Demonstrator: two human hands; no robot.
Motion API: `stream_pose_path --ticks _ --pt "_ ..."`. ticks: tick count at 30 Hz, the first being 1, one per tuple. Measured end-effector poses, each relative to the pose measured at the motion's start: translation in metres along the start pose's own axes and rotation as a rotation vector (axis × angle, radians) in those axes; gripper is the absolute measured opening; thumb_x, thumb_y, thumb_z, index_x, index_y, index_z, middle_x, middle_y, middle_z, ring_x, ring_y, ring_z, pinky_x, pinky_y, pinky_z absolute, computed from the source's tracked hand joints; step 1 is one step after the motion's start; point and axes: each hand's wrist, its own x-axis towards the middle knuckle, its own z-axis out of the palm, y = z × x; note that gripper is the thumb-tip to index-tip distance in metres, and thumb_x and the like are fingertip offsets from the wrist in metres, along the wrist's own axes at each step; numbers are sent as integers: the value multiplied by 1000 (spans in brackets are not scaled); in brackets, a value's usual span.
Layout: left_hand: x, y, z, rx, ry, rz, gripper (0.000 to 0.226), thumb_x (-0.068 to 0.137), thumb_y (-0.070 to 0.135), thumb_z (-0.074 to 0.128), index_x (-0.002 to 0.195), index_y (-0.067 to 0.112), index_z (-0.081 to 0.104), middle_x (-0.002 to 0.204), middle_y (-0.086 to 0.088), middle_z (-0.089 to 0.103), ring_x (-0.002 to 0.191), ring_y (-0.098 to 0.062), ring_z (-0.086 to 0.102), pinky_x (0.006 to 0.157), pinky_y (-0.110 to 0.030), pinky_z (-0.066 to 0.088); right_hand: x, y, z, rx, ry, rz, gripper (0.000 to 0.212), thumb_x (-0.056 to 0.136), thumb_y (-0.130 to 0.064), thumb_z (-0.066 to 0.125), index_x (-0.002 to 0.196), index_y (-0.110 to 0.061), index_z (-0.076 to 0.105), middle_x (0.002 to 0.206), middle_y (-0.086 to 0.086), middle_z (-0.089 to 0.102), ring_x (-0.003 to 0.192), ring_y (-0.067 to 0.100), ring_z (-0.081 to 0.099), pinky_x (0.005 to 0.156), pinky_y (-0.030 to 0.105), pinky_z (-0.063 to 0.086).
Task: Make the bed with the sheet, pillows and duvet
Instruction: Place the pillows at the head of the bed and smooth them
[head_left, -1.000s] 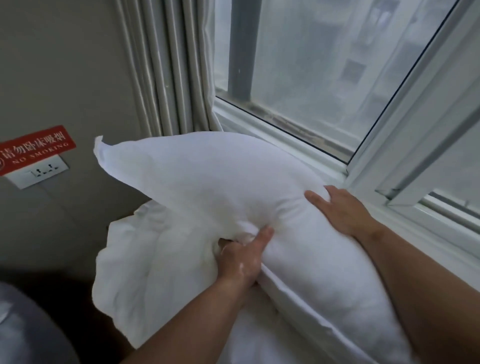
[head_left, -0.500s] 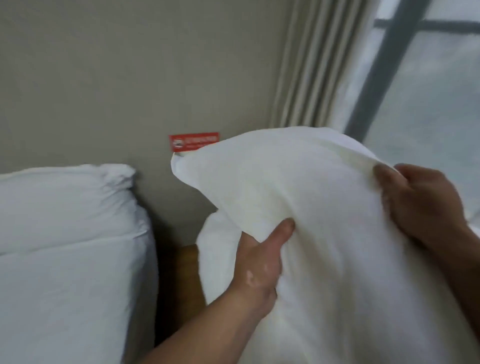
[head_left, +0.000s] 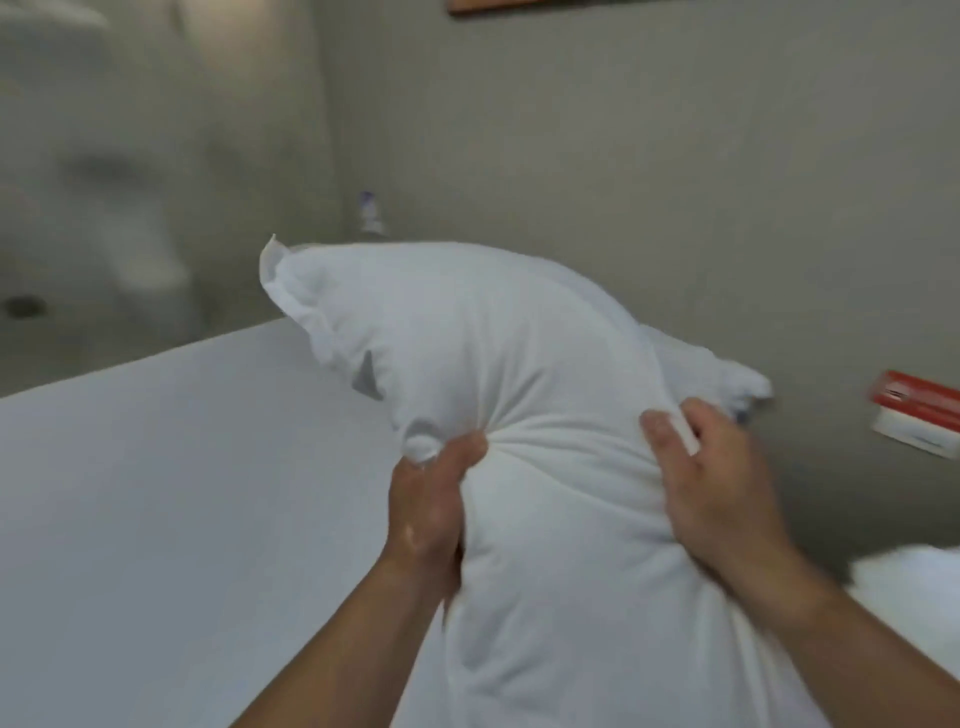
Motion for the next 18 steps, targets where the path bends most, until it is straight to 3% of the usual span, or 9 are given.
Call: stream_pose_path --ticks 3,6,7,10,13,15,18 --pt "-12 29 -108 -35 181 -7 27 67 14 81 92 4 77 98 -14 76 87 -30 75 60 -31 59 -27 -65 81 64 -195 -109 41 95 -49 50 68 -21 38 63 4 57 72 37 59 63 41 43" --pt "-41 43 -202 -112 379 -46 50 60 20 79 105 -2 72 104 -21 74 95 -37 72 76 -41 60 -69 -126 149 127 -372 -197 38 95 -50 49 67 -29 33 61 6 57 70 37 58 61 40 43" --pt "-54 46 -231 -148 439 -46 49 60 20 77 103 -4 72 105 -22 73 94 -38 72 79 -43 59 -85 -143 168 162 -433 -240 38 94 -50 49 68 -29 32 56 2 52 66 34 56 58 38 40" --pt "-102 49 -305 -251 573 7 23 68 18 70 82 1 75 93 -22 72 81 -36 72 67 -38 58 -122 -183 215 323 -639 -402 36 94 -47 50 71 -25 33 51 0 42 53 18 44 52 34 36" --pt "-156 52 -362 -338 660 28 21 79 18 57 90 2 63 95 -19 64 90 -37 65 79 -41 52 -156 -215 257 410 -870 -552 28 90 -49 54 74 -30 43 60 -8 49 62 11 48 60 25 35" --pt "-191 56 -397 -373 729 60 26 79 18 54 99 3 57 98 -21 59 91 -38 63 82 -43 47 -179 -241 290 375 -1038 -583 27 83 -66 53 85 -40 50 83 -17 55 83 3 54 78 29 43" --pt "-254 64 -452 -412 781 105 37 78 21 52 99 -7 66 99 -28 65 87 -42 68 78 -45 55 -224 -282 338 293 -1438 -403 64 72 -84 55 125 -48 49 128 -12 50 116 7 52 99 30 41"
